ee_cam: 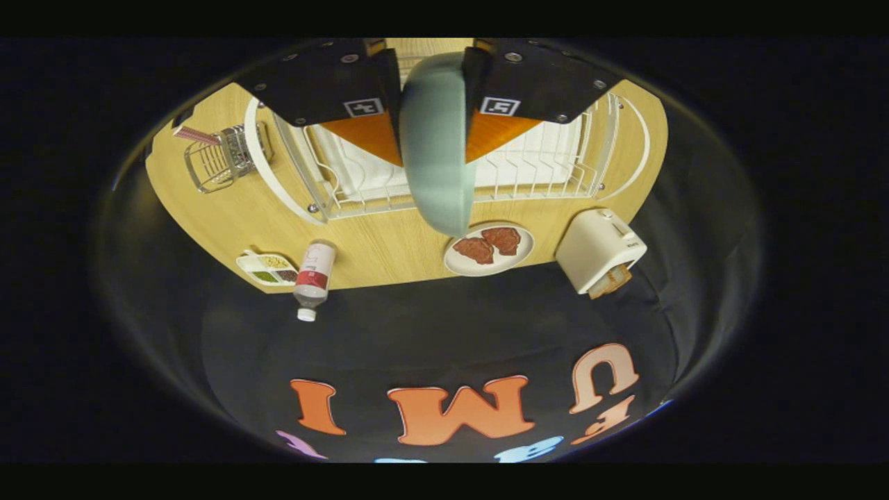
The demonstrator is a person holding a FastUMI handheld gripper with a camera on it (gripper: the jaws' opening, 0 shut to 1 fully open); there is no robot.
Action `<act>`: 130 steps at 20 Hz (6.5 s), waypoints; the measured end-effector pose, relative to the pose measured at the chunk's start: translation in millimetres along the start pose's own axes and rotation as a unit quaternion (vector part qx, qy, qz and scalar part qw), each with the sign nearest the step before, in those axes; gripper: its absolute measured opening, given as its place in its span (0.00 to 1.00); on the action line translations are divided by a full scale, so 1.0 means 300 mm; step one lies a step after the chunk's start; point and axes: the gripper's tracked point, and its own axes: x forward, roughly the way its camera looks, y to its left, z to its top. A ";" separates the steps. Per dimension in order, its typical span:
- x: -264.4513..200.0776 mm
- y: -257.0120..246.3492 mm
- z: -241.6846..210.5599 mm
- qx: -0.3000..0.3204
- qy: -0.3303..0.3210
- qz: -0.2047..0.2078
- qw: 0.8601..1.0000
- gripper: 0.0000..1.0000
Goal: Take the plate from the dish rack, then take the spoon from the basket and place it into the plate.
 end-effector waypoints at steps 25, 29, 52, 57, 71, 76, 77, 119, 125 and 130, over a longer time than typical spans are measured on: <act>-0.227 -0.069 0.155 -0.069 -0.072 -0.087 0.991 0.28; -0.291 -0.114 0.108 -0.035 -0.072 -0.055 0.995 0.28; -0.448 -0.306 -0.591 0.258 -0.022 0.176 0.950 0.28; -0.362 -0.295 -0.715 0.284 0.012 0.181 0.942 0.28; -0.275 -0.344 -0.774 0.256 0.015 0.123 0.959 0.38; -0.281 -0.421 -0.737 0.193 -0.015 0.084 0.977 0.62; -0.289 -0.445 -0.729 0.183 -0.024 0.074 0.980 0.68; -0.285 -0.709 -0.180 0.002 -0.296 -0.073 0.952 0.09; -0.388 -0.718 -0.142 -0.009 -0.320 -0.077 0.944 0.09; -0.491 -0.712 -0.141 -0.012 -0.337 -0.074 0.938 0.08</act>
